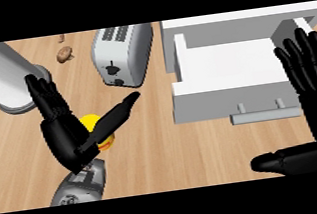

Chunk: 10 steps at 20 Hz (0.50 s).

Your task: Pick up the cup, place it into the drawer and close the drawer

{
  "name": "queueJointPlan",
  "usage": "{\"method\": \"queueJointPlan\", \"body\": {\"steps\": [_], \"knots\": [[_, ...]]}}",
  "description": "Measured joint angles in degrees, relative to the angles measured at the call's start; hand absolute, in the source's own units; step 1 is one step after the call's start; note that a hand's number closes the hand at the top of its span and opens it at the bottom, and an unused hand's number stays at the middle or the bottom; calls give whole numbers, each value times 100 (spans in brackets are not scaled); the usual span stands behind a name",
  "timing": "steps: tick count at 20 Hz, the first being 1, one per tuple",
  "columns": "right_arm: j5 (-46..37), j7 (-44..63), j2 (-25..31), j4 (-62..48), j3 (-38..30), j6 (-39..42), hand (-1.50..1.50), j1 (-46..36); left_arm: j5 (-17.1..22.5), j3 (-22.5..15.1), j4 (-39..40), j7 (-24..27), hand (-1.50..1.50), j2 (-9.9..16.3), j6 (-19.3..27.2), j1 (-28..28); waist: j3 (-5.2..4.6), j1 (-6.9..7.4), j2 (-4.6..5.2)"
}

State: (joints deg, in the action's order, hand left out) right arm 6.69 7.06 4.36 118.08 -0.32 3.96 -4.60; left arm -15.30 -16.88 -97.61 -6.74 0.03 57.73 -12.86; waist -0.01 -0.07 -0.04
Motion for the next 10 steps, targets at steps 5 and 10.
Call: {"method": "queueJointPlan", "body": {"steps": [5,10], "knots": [[-13,-49,14,-58,-51,30,-150,-64,305,96,41,312,-150,0,-3,365,0,3,2],[-74,54,-20,77,20,3,-150,-32,868,-34,338,898,-150,2,211,642,0,-4,4]]}}
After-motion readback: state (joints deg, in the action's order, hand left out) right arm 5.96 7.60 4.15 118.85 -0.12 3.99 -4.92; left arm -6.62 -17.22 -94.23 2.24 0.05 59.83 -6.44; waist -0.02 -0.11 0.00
